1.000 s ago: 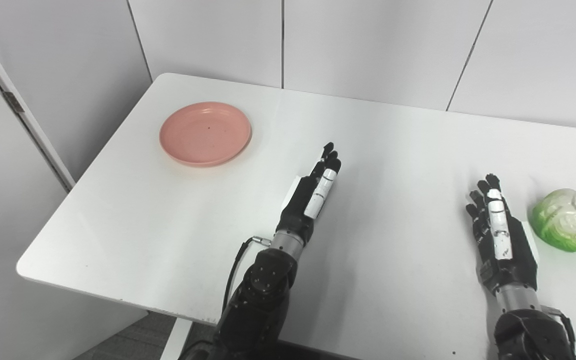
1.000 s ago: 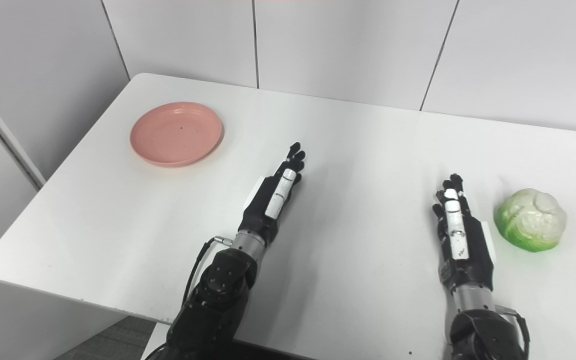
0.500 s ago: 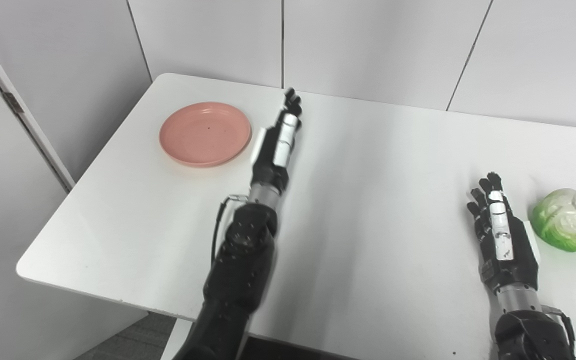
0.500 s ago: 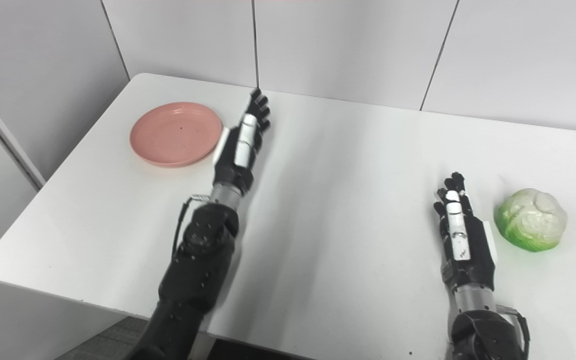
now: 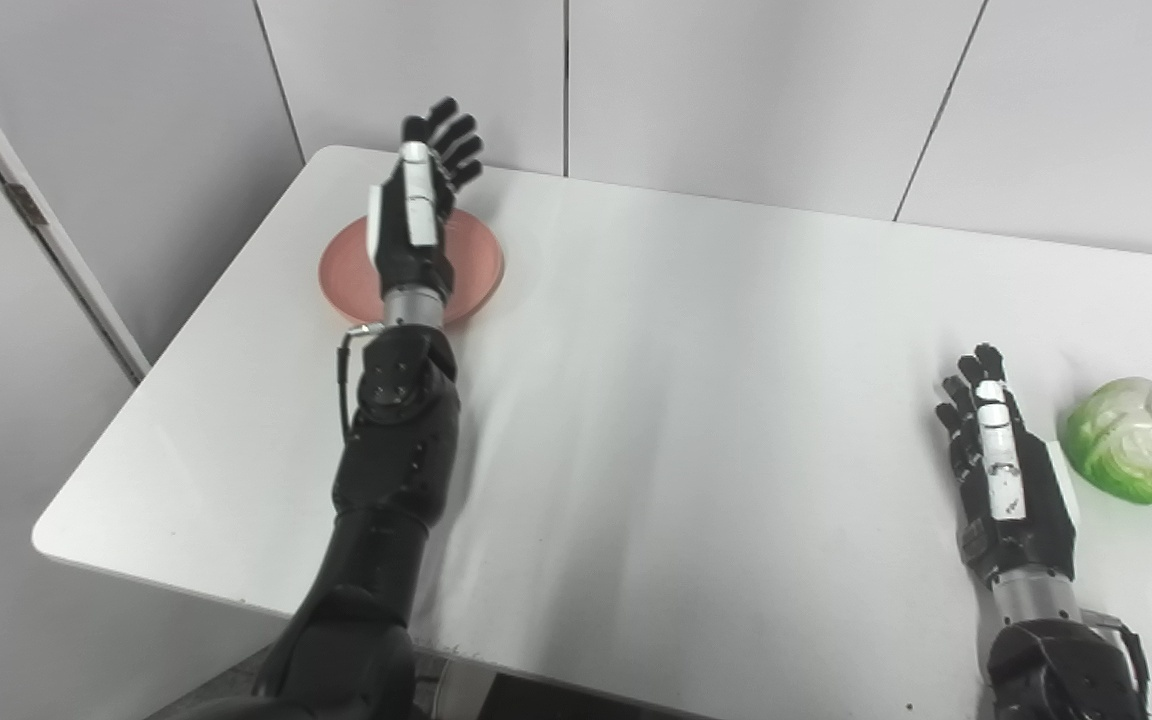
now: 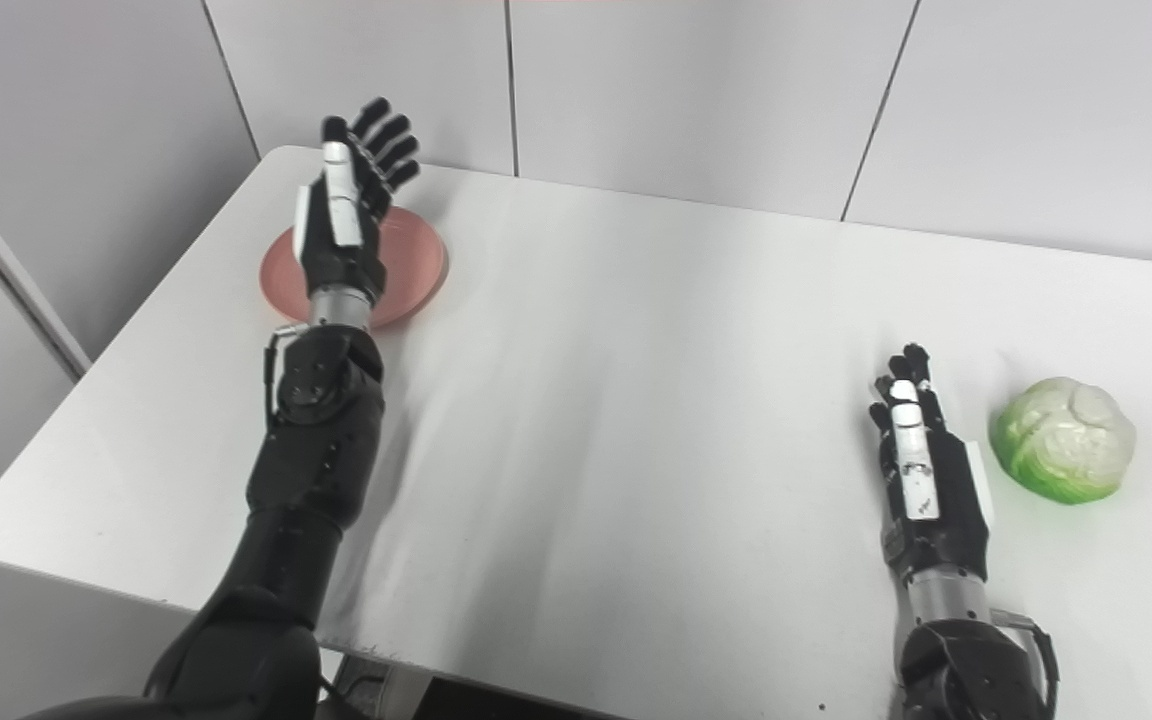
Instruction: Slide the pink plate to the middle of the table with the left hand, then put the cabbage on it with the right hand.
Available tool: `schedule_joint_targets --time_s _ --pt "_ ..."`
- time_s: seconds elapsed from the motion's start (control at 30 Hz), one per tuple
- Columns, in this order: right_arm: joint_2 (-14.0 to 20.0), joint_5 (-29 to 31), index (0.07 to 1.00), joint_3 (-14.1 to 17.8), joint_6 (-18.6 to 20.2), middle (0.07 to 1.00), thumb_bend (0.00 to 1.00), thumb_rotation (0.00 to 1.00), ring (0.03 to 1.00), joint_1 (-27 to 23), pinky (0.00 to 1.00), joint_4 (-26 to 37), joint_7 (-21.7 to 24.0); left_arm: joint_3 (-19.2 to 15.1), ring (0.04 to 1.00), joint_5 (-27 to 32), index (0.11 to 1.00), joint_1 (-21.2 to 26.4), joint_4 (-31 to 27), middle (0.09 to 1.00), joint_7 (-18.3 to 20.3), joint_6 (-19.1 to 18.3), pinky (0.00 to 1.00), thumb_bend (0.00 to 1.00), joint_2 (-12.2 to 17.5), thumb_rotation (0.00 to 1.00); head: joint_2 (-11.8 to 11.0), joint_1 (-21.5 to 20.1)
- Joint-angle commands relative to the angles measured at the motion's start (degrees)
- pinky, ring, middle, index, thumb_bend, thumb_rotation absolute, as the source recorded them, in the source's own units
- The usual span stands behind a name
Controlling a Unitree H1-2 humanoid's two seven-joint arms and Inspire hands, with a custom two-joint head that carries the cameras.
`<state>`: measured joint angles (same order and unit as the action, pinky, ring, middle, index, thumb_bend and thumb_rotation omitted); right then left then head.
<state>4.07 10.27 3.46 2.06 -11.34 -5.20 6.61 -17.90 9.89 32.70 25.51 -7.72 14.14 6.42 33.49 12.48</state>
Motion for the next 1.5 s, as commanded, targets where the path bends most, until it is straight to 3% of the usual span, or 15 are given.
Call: schedule_joint_targets --time_s 0.0,0.13,0.43,0.9,1.27,1.47 --pt "-0.1 0.0 0.989 -0.2 -1.8 0.987 0.69 0.87 0.981 -1.2 1.0 0.8 0.4 -0.9 0.801 -0.1 0.786 3.7 0.3 0.799 -1.5 2.2 0.8 0.8 2.6 1.0 0.1 -0.1" --pt "-0.1 0.0 0.986 -0.1 -1.8 0.984 0.69 0.87 0.978 -1.1 1.0 1.0 0.3 -1.9 0.804 -1.0 0.791 4.7 3.9 0.807 -2.7 4.4 0.78 0.8 5.4 1.0 0.2 -0.1" --pt "0.2 0.1 0.991 -0.3 -2.0 0.992 0.7 0.88 0.985 -1.2 1.0 0.7 0.9 -5.2 0.813 0.5 0.81 5.2 10.3 0.814 -6.3 4.9 0.8 0.78 10.0 1.0 0.0 0.0" --pt "0.1 0.9 0.984 0.2 -1.7 0.982 0.7 0.86 0.98 -1.3 1.0 0.7 0.7 -4.4 0.891 -0.6 0.873 5.3 20.6 0.882 -7.0 8.1 0.89 0.77 13.8 1.0 0.0 0.3" --pt "0.2 1.1 0.986 0.1 -2.4 0.987 0.71 0.86 0.98 -1.5 1.0 0.0 1.0 -1.9 0.948 0.1 0.935 5.2 23.4 0.937 -3.5 3.2 0.98 0.8 13.9 1.0 0.1 0.2" --pt "0.1 1.0 0.984 0.2 -2.4 0.985 0.71 0.86 0.978 -1.5 1.0 0.2 0.9 -0.4 0.966 0.3 0.946 5.9 27.2 0.949 -0.4 3.2 1.0 0.83 14.4 1.0 0.2 0.2"
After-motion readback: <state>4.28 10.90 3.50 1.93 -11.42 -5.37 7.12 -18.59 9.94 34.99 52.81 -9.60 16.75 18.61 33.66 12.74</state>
